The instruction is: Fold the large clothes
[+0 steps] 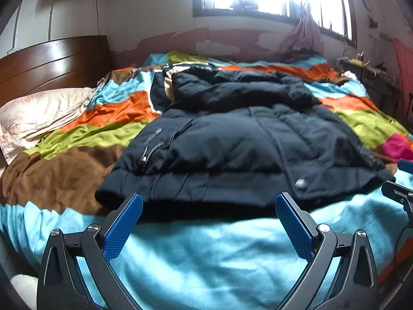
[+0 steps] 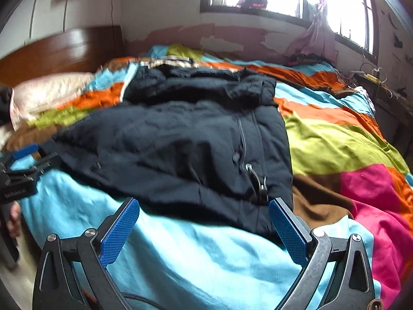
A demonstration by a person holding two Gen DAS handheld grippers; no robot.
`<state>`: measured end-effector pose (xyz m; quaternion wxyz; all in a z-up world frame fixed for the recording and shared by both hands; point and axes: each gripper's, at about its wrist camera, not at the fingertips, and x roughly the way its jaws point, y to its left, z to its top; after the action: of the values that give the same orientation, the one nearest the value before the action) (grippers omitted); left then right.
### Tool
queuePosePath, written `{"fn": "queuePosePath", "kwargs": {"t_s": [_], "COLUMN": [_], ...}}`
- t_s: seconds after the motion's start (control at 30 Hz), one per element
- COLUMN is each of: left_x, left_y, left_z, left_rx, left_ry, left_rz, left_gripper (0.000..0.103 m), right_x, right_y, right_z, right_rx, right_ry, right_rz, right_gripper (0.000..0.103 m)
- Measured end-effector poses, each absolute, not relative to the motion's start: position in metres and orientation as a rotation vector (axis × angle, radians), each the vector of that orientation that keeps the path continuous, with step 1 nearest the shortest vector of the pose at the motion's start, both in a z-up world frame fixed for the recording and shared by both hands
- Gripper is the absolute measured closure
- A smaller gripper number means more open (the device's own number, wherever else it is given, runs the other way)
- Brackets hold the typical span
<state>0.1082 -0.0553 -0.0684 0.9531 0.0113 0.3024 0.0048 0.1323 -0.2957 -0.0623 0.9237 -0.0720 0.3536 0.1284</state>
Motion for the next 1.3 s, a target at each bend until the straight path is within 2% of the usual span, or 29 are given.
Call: {"fn": "queuePosePath", "kwargs": {"t_s": [0.23, 0.63, 0.9, 1.07, 1.1, 1.2, 1.27, 1.3], "left_x": [0.114, 0.114, 0.127, 0.142, 0.143, 0.143, 0.143, 0.141], "left_y": [-0.044, -0.040, -0.025, -0.017, -0.015, -0.009, -0.006, -0.005], "left_z": [-0.103, -0.112, -0.111, -0.113, -0.115, -0.116, -0.114, -0.112], "left_rx": [0.040, 0.151, 0.269, 0.306, 0.296, 0.235, 0.213, 0.202], "left_ry": [0.695, 0.609, 0.636, 0.621, 0.619, 0.599, 0.585, 0.578], "left_rz": [0.061, 0.186, 0.133, 0.112, 0.105, 0.091, 0.081, 0.069], "left_gripper": [0.002, 0.001, 0.001, 0.001, 0.001, 0.001, 0.002, 0.002], "right_x": [0.139, 0.144, 0.182, 0.195, 0.196, 0.195, 0.190, 0.189], "right_y": [-0.294, -0.290, -0.294, -0.289, -0.291, -0.292, -0.289, -0.288], "right_z": [-0.093, -0.098, -0.101, -0.108, -0.108, -0.105, -0.101, -0.097], "right_rx": [-0.205, -0.375, -0.422, -0.453, -0.418, -0.365, -0.354, -0.346], "right_ry": [0.782, 0.690, 0.890, 0.830, 0.819, 0.774, 0.744, 0.729], "right_rz": [0.229, 0.169, 0.310, 0.241, 0.249, 0.277, 0.320, 0.345], "right_gripper": [0.002, 0.000, 0.000, 0.001, 0.005, 0.030, 0.058, 0.066]}}
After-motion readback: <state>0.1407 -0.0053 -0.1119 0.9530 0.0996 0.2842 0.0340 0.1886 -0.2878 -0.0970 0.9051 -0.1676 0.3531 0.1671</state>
